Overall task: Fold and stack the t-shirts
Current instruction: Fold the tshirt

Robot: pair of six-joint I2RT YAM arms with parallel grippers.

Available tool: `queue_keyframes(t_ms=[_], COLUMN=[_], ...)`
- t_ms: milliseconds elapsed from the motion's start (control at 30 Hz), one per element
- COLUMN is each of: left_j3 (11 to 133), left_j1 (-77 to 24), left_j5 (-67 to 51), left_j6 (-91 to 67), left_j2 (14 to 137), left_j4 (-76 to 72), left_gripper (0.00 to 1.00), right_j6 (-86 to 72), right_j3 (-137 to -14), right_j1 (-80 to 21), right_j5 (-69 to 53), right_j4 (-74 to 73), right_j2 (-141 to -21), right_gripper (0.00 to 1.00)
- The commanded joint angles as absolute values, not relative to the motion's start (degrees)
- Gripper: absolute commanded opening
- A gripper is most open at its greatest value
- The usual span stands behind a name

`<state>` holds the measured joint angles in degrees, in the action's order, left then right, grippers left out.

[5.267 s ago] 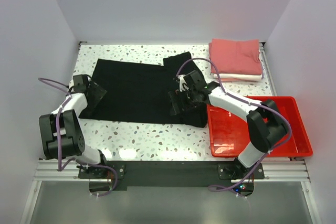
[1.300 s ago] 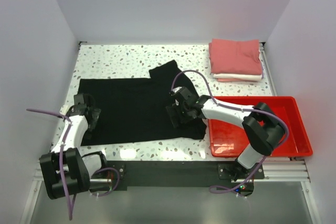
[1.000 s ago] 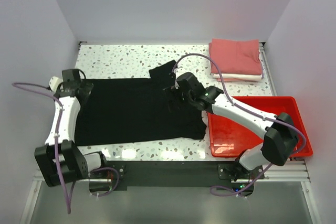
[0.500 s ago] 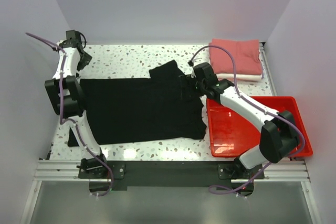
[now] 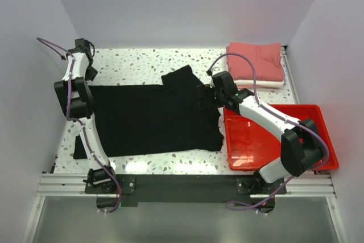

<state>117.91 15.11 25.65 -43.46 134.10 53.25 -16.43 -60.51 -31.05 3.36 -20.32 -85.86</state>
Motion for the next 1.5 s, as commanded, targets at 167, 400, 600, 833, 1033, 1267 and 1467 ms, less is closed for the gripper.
queue_keyframes(t_ms=[167,400,600,833,1033,1267,1467], left_j3=[120.1,119.5,116.2,111.1,108.7,106.0,103.1], left_j1=[16.1,16.2,16.1,16.3,16.7,16.7,16.7], left_j5=[26.6,26.8,27.9,28.9,28.6,25.9,24.2], left_j6=[-41.7,-42.5,-44.2,-46.7,-48.5,-49.7,-49.4], left_j2=[137.8,140.3,139.9,137.7,137.8,138.1,136.0], left_j4=[48.1,47.4,48.2,50.7,51.3,48.3,45.6], left_gripper=[0.51,0.45,0.41,0.4,0.39,0.17,0.0], right_j6=[-15.6,-15.6,-15.4,-15.6,-15.8,-16.2,-17.6], right_j3=[-60.5,-60.7,-61.0,-61.0,-61.0,-61.3,-63.8], right_j1=[-30.7,-30.6,-30.6,-30.5,-30.5,-30.6,-30.2], right_j5=[1.8,0.8,1.1,1.3,1.5,0.2,0.5], right_j4=[-17.2,-17.8,-18.1,-18.4,-18.9,-18.2,-17.1], right_j2=[-86.4,-86.9,-86.7,-86.3,-85.8,-86.7,-88.9], right_gripper=[0.99,0.99,0.99,0.99,0.99,0.99,0.99])
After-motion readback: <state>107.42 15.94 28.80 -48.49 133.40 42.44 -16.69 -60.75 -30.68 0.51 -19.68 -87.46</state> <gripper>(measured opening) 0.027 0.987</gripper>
